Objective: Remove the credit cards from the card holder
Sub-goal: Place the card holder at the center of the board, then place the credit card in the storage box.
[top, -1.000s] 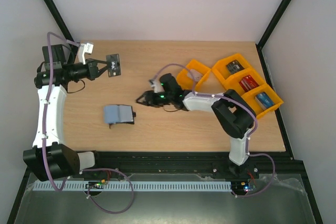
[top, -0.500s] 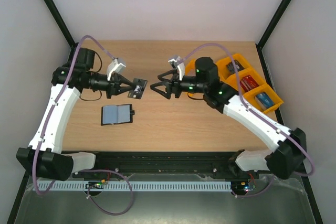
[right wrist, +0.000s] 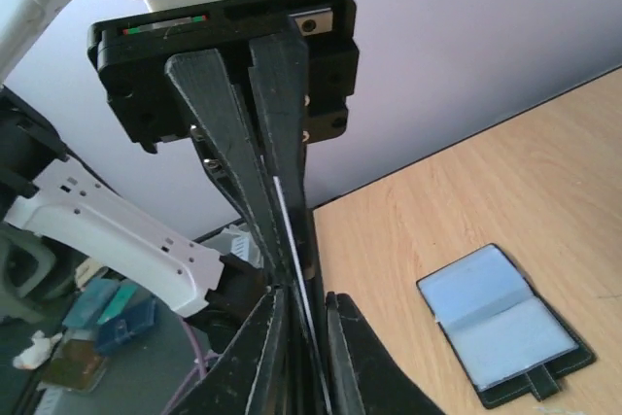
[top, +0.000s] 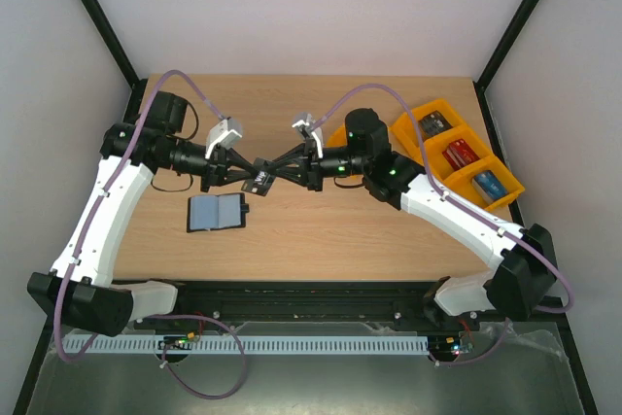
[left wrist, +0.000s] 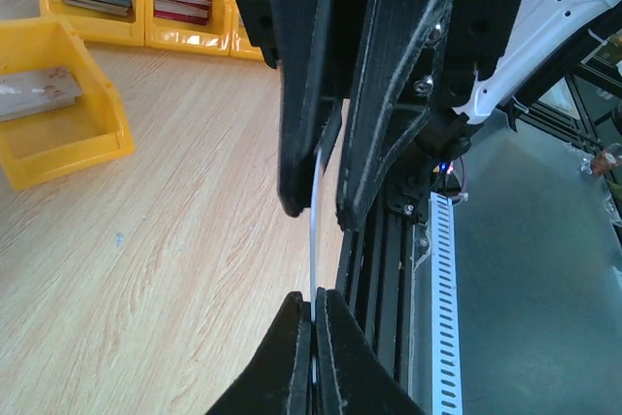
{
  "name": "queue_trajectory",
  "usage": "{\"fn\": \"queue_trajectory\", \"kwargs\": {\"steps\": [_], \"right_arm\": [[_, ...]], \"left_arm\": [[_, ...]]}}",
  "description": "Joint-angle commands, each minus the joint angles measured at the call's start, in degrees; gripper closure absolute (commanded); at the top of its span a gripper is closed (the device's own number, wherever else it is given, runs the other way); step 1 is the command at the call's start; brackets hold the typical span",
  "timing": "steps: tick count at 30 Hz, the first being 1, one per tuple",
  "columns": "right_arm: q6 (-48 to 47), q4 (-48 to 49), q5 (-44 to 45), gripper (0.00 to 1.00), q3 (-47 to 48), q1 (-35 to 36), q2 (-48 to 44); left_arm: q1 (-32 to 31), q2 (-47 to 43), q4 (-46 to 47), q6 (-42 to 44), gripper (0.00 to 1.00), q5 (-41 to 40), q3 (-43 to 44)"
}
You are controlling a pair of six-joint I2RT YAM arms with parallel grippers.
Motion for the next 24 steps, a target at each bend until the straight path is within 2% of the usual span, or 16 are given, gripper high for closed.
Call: {"fn": "queue_trajectory", "kwargs": {"steps": [1,4,5,6,7,8,9,10,14,18,21,24], "right_arm": [[0.54,3.30,-1.10,0.96,0.95,0.66,-0.54],[-1.68,-1.43,1.30,0.98,2.37,0.68,-0.49],[-1.97,-2.74,3.55,0.98,2.53,0.48,-0.80],[-1.51,-3.56,6.56,0.98,2.54,-0.07,-1.28],[-0.31,-4.05,9.47,0.98,2.18,-1.44,-1.72],[2.49,-3.70,13.04,0.98,1.33,-3.46,-2.09],[5.96,-3.16,15.85,0.98,0.33,-6.05,-2.41],[9.73,-3.04,19.32,0.98,-0.81,-9.06,-2.51],[26.68,-1.53,29.36,0.98,-7.66,-24.62,-3.08],[41.47,7.29,35.48,0.98,-14.90,-38.09,-2.17],[47.70,11.23,42.44,0.98,-15.47,-44.20,1.59],[50.80,11.06,51.17,0.98,-12.92,-47.39,6.40]], "left_arm": [[-0.36,-0.63,-0.92,1.19,0.98,0.47,0.63],[-0.46,-0.74,-0.22,0.57,0.98,0.03,0.75],[-0.49,-0.93,1.14,-0.77,0.92,-0.47,0.61],[-0.37,-1.18,3.51,-3.80,0.70,-1.68,0.21],[-0.31,-1.51,7.07,-8.14,0.41,-3.70,-0.53],[-0.26,-1.71,10.13,-12.63,0.19,-6.66,-1.81],[-0.16,-1.77,12.34,-15.77,0.04,-9.72,-2.80],[-0.05,-1.66,13.86,-18.35,0.01,-12.44,-3.68],[0.75,-1.42,18.35,-22.86,0.01,-20.04,-8.48],[2.29,-2.14,21.17,-24.09,0.01,-22.48,-13.01],[3.38,-2.60,21.70,-23.98,0.01,-22.87,-14.47],[4.02,-2.91,22.17,-23.79,0.01,-22.95,-15.40]]}}
